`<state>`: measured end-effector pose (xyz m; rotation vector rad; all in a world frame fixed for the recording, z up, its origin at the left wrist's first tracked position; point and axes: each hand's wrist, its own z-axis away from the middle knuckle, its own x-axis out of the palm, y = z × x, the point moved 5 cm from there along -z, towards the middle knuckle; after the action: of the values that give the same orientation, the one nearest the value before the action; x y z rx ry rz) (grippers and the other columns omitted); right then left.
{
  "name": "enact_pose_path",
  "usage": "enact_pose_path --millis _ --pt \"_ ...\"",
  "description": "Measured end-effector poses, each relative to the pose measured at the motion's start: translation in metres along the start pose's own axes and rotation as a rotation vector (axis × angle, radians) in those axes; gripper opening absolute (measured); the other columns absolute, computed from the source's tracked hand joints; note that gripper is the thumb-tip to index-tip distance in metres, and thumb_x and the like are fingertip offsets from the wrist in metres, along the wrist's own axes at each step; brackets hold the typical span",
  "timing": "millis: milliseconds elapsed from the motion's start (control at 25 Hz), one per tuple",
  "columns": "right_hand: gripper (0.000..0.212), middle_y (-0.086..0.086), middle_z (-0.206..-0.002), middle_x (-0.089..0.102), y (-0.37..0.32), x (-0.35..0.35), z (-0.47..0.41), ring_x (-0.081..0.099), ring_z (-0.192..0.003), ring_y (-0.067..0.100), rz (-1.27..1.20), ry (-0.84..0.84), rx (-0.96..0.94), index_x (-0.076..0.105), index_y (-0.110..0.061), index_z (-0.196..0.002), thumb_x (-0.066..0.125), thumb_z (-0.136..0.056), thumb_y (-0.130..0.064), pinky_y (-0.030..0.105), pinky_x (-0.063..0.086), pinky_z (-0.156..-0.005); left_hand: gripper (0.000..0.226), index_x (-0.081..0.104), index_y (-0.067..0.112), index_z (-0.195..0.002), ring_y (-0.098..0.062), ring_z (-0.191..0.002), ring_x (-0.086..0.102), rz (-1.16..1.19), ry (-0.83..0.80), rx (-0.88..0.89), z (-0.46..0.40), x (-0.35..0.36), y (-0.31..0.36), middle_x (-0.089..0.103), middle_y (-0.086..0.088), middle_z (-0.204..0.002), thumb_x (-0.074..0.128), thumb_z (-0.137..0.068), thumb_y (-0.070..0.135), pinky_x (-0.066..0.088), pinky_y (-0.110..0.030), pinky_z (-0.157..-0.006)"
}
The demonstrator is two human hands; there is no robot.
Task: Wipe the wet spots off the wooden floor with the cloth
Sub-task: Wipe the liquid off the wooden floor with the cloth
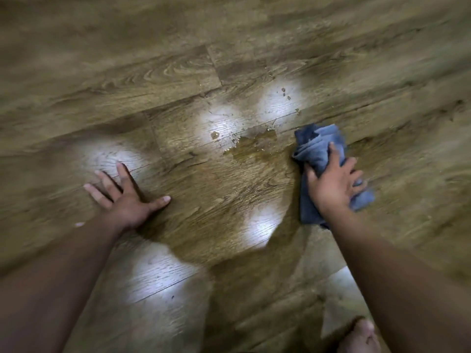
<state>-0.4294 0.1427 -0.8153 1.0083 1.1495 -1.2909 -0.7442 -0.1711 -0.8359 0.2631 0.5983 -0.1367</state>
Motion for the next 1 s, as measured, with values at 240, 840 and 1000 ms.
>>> enact_pose_path --millis 240,840,1000 --pt "0.091 0.013 -0.136 0.048 -0.070 0.023 0.169 0.043 -0.127 0.044 0.128 -0.091 -0.555 0.029 -0.042 -0.151 0.069 -0.071 -0.059 0.067 0.014 -0.113 0.147 -0.040 0.050 -0.141 -0.034 -0.137 -0.049 0.011 -0.005 -0.017 -0.005 -0.002 -0.002 -0.056 0.002 -0.147 0.055 -0.038 0.092 -0.007 -0.075 -0.113" --pt "0.078 0.018 -0.137 0.037 -0.031 0.004 0.026 0.039 -0.118 0.045 0.053 -0.021 -0.238 0.022 -0.042 -0.153 0.057 -0.086 -0.058 0.062 0.027 -0.104 0.117 -0.051 0.069 -0.109 -0.017 -0.094 -0.071 0.066 0.061 -0.049 -0.035 0.003 -0.023 -0.072 0.023 -0.115 0.034 -0.037 0.106 -0.012 -0.077 -0.107" --pt "0.075 0.019 -0.140 0.035 -0.029 0.001 0.004 0.035 -0.125 0.047 -0.042 -0.013 -0.012 0.025 -0.040 -0.152 0.058 -0.087 -0.058 0.066 0.020 -0.110 0.115 -0.053 0.067 -0.106 -0.018 -0.097 -0.069 0.067 0.060 -0.028 -0.028 0.000 -0.018 -0.074 0.022 -0.110 0.037 -0.042 0.102 -0.010 -0.078 -0.107"
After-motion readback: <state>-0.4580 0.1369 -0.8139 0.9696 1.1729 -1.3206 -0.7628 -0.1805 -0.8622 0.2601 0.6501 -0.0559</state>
